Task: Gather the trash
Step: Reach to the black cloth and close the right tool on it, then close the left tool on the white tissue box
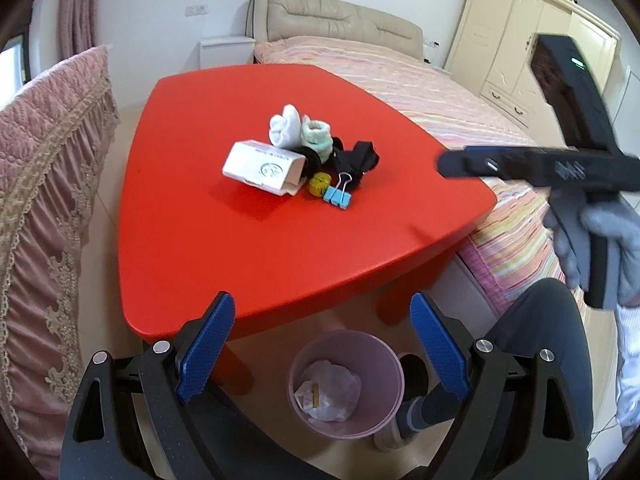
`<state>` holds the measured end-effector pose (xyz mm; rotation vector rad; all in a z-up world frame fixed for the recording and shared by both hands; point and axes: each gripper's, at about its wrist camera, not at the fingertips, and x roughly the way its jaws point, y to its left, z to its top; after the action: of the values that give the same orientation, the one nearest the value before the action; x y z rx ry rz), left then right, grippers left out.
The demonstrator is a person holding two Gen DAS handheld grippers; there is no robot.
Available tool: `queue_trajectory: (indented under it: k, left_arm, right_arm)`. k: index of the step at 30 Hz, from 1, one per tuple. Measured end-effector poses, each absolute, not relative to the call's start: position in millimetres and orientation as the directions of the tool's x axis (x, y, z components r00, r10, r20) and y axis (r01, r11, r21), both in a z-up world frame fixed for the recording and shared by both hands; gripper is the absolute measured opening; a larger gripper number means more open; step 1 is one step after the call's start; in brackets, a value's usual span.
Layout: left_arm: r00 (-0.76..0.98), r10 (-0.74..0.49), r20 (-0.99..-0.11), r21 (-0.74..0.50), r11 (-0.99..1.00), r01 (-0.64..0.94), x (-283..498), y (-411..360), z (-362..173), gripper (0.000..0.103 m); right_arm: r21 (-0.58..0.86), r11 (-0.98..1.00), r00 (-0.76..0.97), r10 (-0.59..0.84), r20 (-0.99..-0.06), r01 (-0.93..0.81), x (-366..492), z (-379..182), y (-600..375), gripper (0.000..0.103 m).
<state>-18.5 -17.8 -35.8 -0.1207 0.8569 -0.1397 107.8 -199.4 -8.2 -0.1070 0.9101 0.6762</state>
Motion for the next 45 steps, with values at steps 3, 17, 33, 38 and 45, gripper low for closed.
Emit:
queue_trajectory:
  k: [3, 17, 33, 38, 45]
  left_arm:
    - [0.648, -0.171, -0.742, -0.163, 0.984, 0.073, -17.3, -16.6, -34.5, 0.086]
    - [0.651, -0.164, -0.741, -0.175, 0.983, 0.049, -23.4, -3.7, -34.7, 0.086]
    - [0.650, -0.172, -0.741, -0.182, 0.982, 0.053, -7.9, -0.7, -31.0, 0.086]
    - [0.644, -0.169, -0.746, -0.182, 0.982, 0.046, 11.1, 8.7, -29.0, 0.086]
    - [0.620, -0.156, -0.769, -0.156, 0.986, 0.055, 47.0, 19.5, -28.5, 0.086]
  right_arm:
    - [0.215, 0.793, 0.399, 0.496, -0.772, -0.569, 130.8, -8.8, -192.7, 0.100]
    - [0.321, 0.796, 0.209, 0.478, -0.853, -0.514, 198.5, -46.7, -161.0, 0.065]
    - [0.307, 0.802, 0.273, 0.491, -0.827, -0.512, 185.2, -34.4, -173.3, 0.017]
    - [0.308, 0.801, 0.306, 0.506, -0.806, -0.514, 178.0, -17.7, -182.3, 0.015]
    - [0.310, 0.798, 0.333, 0.521, -0.786, -0.517, 169.8, 1.0, -195.7, 0.014]
